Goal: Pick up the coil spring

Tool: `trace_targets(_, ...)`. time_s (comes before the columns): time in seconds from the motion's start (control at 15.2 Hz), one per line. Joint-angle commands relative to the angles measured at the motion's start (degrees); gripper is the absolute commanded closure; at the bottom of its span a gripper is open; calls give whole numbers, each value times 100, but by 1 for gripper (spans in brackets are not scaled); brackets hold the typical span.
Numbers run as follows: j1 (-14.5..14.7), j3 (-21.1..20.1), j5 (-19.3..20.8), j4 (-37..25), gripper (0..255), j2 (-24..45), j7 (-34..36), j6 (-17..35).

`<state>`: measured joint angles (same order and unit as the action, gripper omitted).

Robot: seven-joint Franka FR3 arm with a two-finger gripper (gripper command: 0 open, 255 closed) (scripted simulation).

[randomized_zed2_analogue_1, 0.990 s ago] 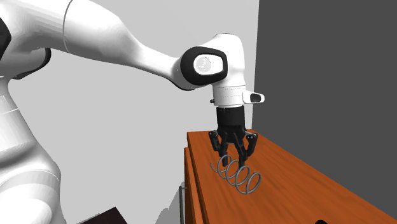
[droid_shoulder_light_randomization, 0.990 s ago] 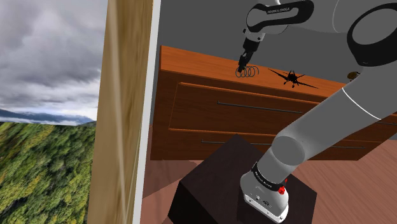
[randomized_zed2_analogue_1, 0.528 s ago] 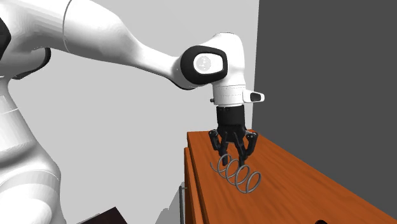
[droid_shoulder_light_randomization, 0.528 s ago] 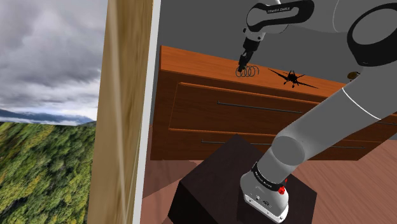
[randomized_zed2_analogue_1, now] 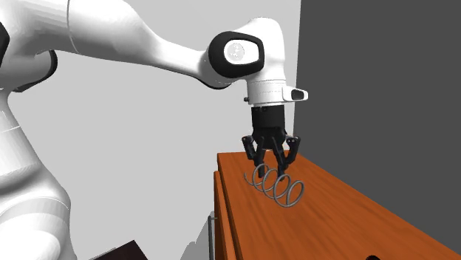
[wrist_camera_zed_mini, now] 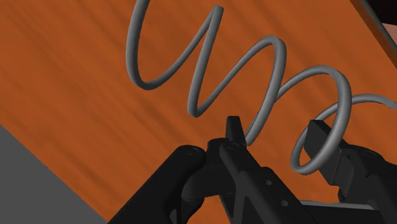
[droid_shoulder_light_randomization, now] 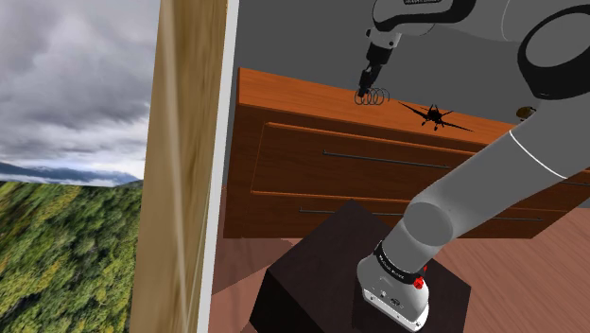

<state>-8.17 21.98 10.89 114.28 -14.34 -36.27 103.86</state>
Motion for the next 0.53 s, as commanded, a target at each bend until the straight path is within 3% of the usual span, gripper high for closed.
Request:
trace_targets(0.0,6,-7,-14,-169,255,16,-20,-156)
trace_targets(0.46,21,-25,-45,-604,255,56,-68,-550)
